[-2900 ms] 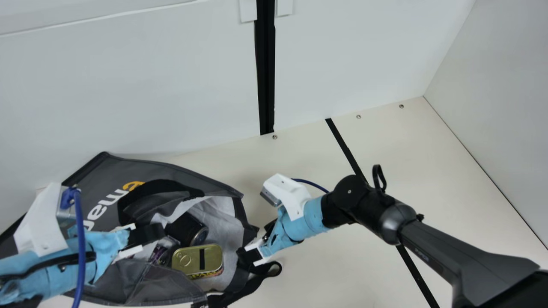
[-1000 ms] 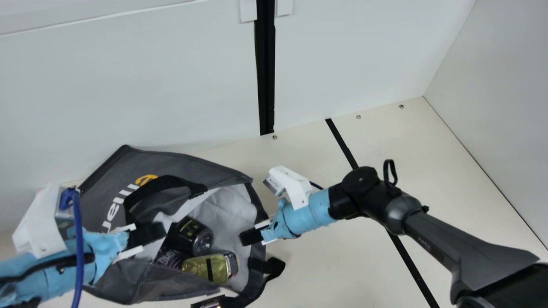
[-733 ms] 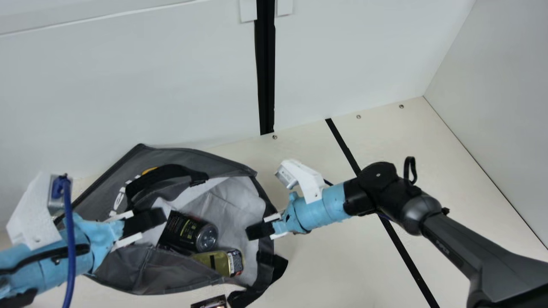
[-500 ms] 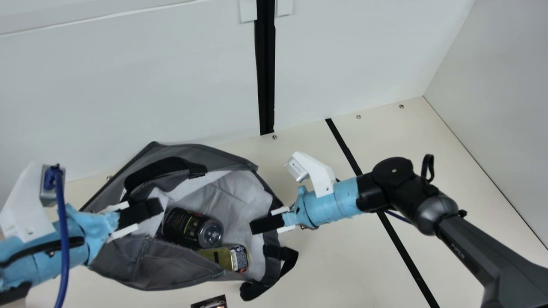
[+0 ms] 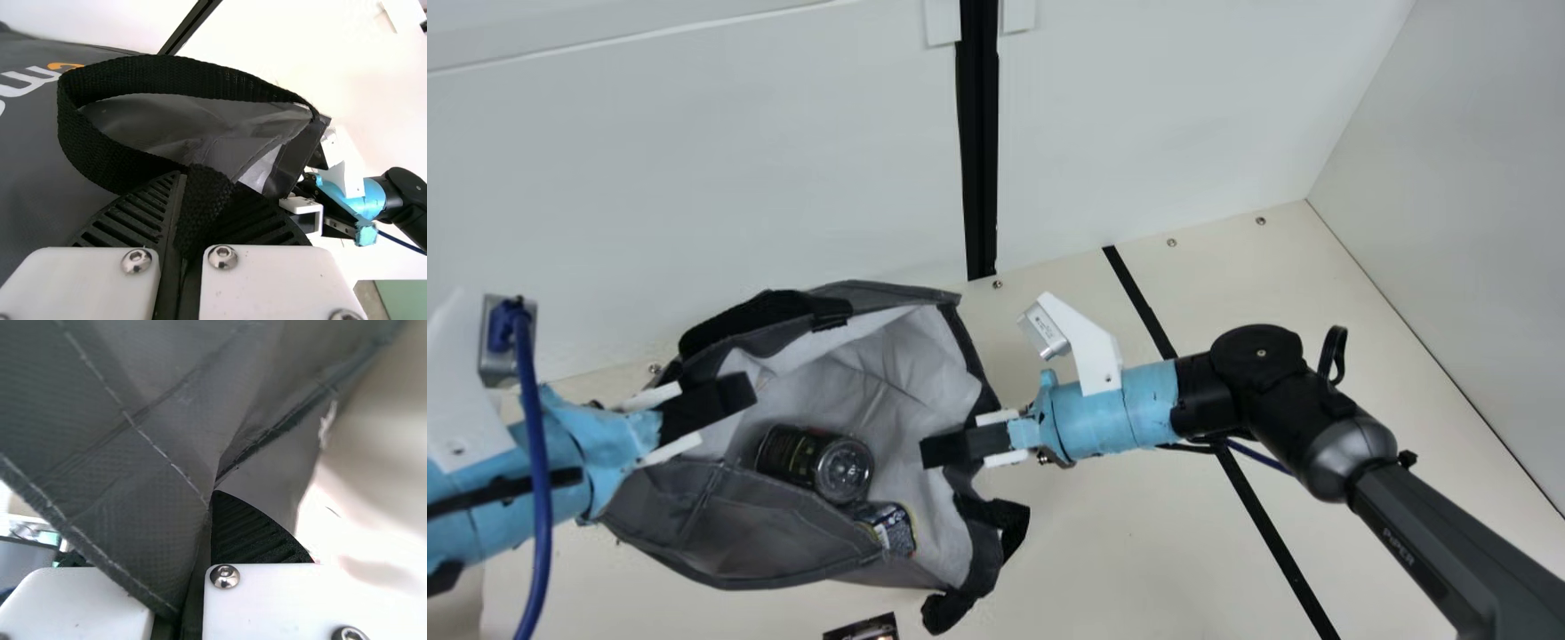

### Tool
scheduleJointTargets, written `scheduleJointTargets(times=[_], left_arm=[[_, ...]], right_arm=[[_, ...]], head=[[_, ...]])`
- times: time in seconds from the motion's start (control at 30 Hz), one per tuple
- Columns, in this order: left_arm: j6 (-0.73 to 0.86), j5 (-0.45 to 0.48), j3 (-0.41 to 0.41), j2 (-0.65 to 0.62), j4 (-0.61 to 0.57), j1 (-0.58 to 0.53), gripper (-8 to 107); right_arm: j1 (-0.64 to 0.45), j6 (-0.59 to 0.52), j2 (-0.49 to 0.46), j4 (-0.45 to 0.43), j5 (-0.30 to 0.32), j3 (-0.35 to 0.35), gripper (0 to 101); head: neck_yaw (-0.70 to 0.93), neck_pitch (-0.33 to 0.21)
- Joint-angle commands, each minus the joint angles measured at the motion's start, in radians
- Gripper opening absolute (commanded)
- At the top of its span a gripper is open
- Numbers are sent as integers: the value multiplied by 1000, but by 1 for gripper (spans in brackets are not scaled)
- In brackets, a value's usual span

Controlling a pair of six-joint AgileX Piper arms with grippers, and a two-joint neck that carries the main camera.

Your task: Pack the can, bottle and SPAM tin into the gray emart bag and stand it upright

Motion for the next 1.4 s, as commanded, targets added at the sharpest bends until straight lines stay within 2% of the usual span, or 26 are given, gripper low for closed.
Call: scheduleJointTargets(times=[0.0, 0.47, 0.63, 0.8, 1.37], left_arm=[[8, 7, -17, 4, -6, -1, -8], [52, 96, -89, -18, -40, 28, -8], [30, 180, -131, -29, -31, 49, -8], [4, 281, -211, -30, -16, 64, -8], [-64, 286, -274, -72, 126, -139, -8]], right_arm=[[9, 17, -14, 39, 2, 0, 0], [34, 196, -169, 195, 2, -9, 0], [23, 265, -230, 228, 2, -16, 0], [2, 326, -290, 252, 2, -24, 0], [-117, 549, -470, 300, 2, -61, 0]], head=[[-1, -23], [-1, -23], [-1, -23], [-1, -23], [-1, -23]])
